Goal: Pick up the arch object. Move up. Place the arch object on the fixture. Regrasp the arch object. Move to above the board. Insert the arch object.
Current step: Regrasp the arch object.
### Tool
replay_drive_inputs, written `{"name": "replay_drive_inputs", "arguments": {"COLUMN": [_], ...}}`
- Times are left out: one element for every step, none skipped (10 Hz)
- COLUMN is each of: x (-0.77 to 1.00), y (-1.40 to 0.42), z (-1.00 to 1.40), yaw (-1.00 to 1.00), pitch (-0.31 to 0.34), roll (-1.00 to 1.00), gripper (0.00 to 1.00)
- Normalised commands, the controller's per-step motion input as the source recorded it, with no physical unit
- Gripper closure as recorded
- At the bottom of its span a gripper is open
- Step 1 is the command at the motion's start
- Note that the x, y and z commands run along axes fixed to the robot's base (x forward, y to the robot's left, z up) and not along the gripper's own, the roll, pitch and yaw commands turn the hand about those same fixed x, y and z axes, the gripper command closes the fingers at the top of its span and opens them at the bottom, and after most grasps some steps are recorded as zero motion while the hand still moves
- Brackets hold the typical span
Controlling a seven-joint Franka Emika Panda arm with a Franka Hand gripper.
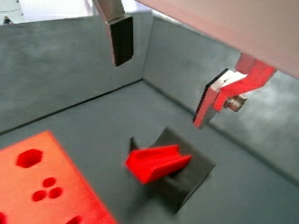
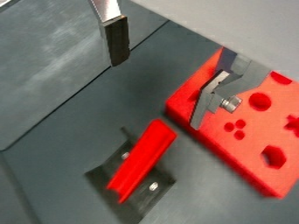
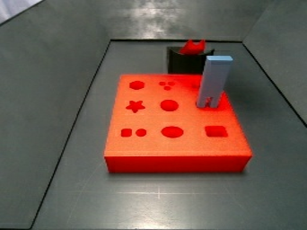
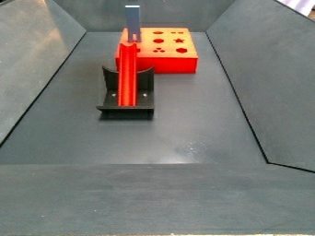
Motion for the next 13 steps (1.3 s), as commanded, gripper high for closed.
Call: {"name": "replay_drive_inputs", "arguments": {"x": [0.03, 0.04, 0.05, 0.07, 0.08, 0.09, 0.1, 0.1, 0.1, 0.1, 0.1, 0.09, 0.08], "y": [-0.03, -0.02, -0.03, -0.03, -0.04, -0.04, -0.04, -0.05, -0.05, -0.05, -0.05, -0.04, -0.04], "z": [0.0, 0.0, 0.0, 0.0, 0.0, 0.0, 0.0, 0.0, -0.01, -0.01, -0.01, 0.0, 0.0], "yaw": [0.05, 0.05, 0.05, 0.06, 0.07, 0.08, 0.1, 0.12, 0.15, 0.17, 0.19, 0.2, 0.2], "pitch": [0.024, 0.031, 0.048, 0.057, 0.083, 0.113, 0.137, 0.152, 0.172, 0.162, 0.135, 0.103, 0.067], "roll": [1.0, 1.0, 1.0, 1.0, 1.0, 1.0, 1.0, 1.0, 0.92, 0.72, 0.47, 0.27, 0.2], "gripper": [0.0, 0.0, 0.0, 0.0, 0.0, 0.0, 0.0, 0.0, 0.0, 0.0, 0.0, 0.0, 0.0]}}
